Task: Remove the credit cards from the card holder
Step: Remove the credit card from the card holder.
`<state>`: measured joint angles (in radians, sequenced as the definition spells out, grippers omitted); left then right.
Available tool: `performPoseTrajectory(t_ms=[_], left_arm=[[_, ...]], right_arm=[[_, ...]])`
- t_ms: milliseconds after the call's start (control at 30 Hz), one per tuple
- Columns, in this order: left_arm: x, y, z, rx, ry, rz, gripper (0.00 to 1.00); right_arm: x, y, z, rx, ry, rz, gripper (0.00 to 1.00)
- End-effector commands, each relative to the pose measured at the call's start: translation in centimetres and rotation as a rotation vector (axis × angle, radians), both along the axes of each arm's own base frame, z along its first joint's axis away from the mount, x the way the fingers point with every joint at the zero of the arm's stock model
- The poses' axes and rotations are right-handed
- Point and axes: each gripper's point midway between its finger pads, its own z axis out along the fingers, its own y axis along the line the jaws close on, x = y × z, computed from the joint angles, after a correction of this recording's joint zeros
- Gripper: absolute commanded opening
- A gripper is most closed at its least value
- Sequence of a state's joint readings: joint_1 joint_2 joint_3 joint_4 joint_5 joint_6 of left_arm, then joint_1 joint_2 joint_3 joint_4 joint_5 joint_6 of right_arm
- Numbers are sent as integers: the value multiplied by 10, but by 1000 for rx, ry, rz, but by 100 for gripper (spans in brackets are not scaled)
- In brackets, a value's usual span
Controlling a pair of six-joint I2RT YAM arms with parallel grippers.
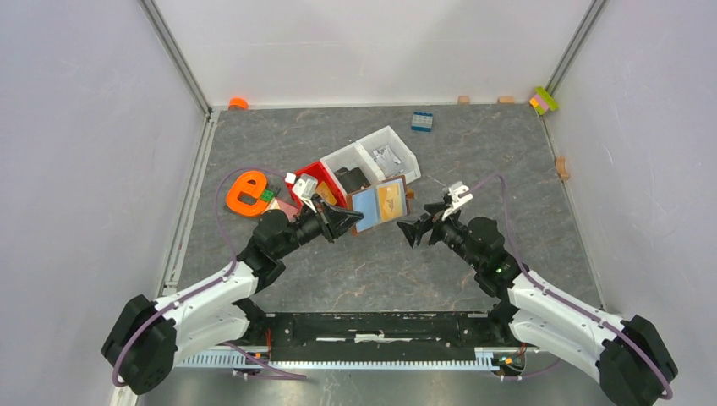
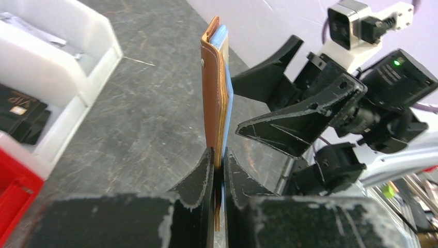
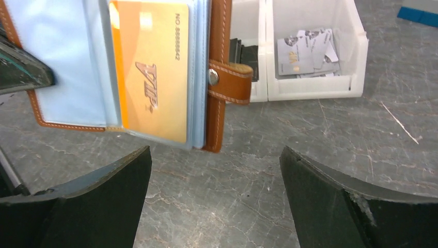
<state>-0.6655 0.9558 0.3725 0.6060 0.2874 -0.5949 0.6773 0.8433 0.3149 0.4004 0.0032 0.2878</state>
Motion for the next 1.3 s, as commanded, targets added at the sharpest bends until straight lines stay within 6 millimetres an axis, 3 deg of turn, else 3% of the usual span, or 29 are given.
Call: performPoseTrajectory(t_ms=[0,133,300,467,667,767,967,1100,1267], left_arm=[[-20,-16,38,-119,-98,-149,2],[-28,-21,45,-147,-111,-210,2],[-32,-24,47,-164,-112,-239,2],[-32,-24,47,-166,-105,-236,2],[-23,-21,40,-140,-84,-184,2],[-9,-15,30,-88,-54,-94,12],[37,18,-16,115,124,227,41],[43,17,-26,187,175,239,56],[41,20,-22,192,156,250,60]], right_arm=[[-5,5,36,120,-101,58,98],[-15,1,53,213,-143,111,98],[-32,11,67,284,-168,250,87],[-44,20,73,326,-174,338,66],[-43,17,73,325,-182,321,30],[-41,17,71,327,-170,318,17],[-29,17,50,329,-83,261,7],[-16,16,29,294,2,196,6],[1,10,4,249,100,98,8]])
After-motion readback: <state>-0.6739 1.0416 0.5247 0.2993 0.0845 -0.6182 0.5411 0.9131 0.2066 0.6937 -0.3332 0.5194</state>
